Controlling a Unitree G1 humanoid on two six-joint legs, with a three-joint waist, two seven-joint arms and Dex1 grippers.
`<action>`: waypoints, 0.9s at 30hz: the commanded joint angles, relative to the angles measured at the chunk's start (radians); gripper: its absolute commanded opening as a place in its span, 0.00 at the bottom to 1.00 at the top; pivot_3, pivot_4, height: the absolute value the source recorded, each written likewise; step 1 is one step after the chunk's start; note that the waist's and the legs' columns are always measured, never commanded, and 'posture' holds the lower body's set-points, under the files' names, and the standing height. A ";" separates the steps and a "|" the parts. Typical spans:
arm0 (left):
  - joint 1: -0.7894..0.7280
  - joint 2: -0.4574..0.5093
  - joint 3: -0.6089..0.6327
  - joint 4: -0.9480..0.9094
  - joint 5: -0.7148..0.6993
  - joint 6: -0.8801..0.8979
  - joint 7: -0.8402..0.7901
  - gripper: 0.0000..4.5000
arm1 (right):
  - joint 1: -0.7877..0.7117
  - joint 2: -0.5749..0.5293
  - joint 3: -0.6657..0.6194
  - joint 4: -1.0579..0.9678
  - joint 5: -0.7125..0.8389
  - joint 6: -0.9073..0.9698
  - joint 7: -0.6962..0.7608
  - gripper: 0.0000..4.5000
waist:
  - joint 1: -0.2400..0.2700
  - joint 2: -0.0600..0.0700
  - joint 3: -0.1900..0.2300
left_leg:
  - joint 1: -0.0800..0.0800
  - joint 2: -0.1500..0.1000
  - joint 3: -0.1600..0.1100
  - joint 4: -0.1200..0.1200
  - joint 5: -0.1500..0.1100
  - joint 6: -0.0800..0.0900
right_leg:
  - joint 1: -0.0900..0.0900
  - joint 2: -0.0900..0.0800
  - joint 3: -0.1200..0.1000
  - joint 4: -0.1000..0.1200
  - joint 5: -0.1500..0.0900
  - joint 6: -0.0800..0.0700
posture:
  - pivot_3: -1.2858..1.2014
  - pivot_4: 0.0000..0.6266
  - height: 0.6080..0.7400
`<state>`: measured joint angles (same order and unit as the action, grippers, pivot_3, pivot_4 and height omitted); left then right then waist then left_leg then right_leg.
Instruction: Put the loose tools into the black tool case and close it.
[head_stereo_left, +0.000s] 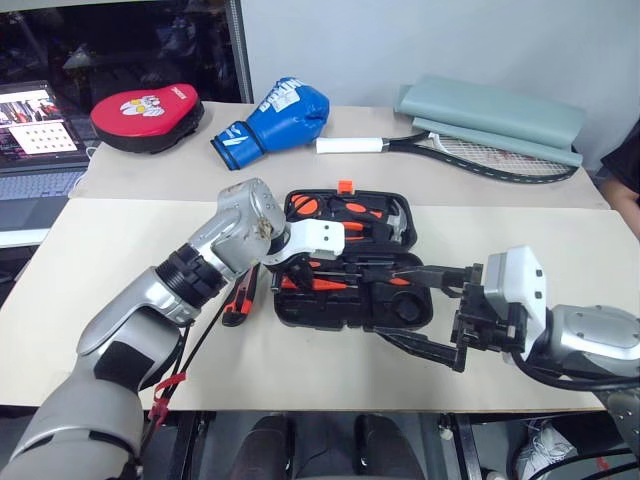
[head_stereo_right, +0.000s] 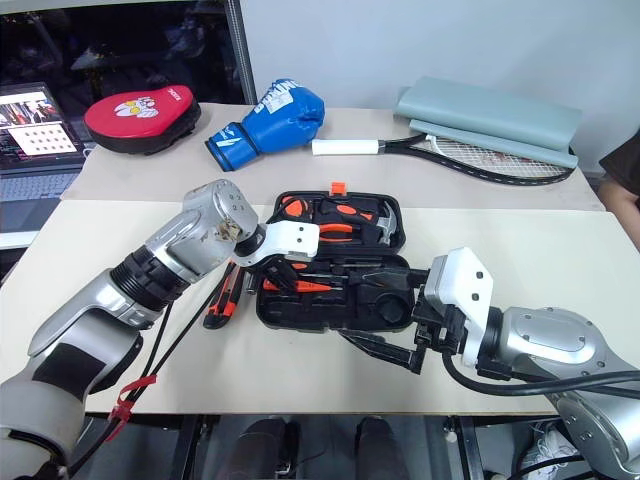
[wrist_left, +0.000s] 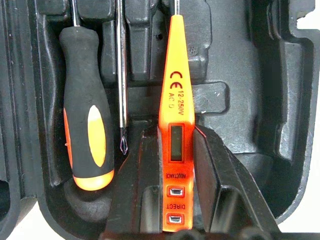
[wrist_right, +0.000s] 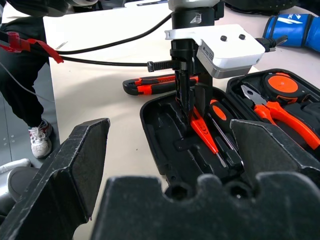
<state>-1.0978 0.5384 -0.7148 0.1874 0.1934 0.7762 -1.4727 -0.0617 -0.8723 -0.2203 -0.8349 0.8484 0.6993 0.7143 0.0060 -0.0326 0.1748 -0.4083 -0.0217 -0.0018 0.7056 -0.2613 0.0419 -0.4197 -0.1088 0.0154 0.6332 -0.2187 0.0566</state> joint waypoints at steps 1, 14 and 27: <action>0.014 0.008 -0.019 -0.021 0.013 0.025 0.001 0.09 | -0.013 0.007 -0.017 -0.028 0.019 -0.026 -0.007 1.00 | 0.000 0.000 0.000 | 0.000 0.000 0.000 0.000 0.000 0.000 | 0.000 0.000 0.000 0.000 0.000 0.000 | 0.52 0.24 0.97; -0.012 -0.012 0.043 -0.062 -0.045 0.110 0.023 0.53 | -0.013 0.026 0.002 -0.021 0.001 -0.035 -0.001 1.00 | 0.001 0.000 0.000 | 0.001 0.000 0.000 0.000 0.000 0.000 | 0.000 0.000 0.001 0.001 0.000 0.000 | 0.52 0.24 0.97; 0.024 -0.060 0.365 0.090 -0.316 -0.066 0.055 0.74 | 0.019 0.019 -0.025 -0.022 0.024 -0.027 -0.004 1.00 | 0.002 0.000 0.000 | 0.000 0.000 0.000 0.000 0.000 0.000 | -0.001 0.000 0.001 0.000 0.000 0.000 | 0.52 0.24 0.97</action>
<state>-1.1050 0.4950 -0.4250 0.1996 -0.0758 0.8054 -1.4461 -0.0401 -0.8503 -0.2100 -0.8346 0.8481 0.6882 0.7155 0.0083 -0.0324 0.1747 -0.4078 -0.0216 -0.0016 0.7057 -0.2613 0.0419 -0.4199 -0.1089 0.0159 0.6338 -0.2186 0.0565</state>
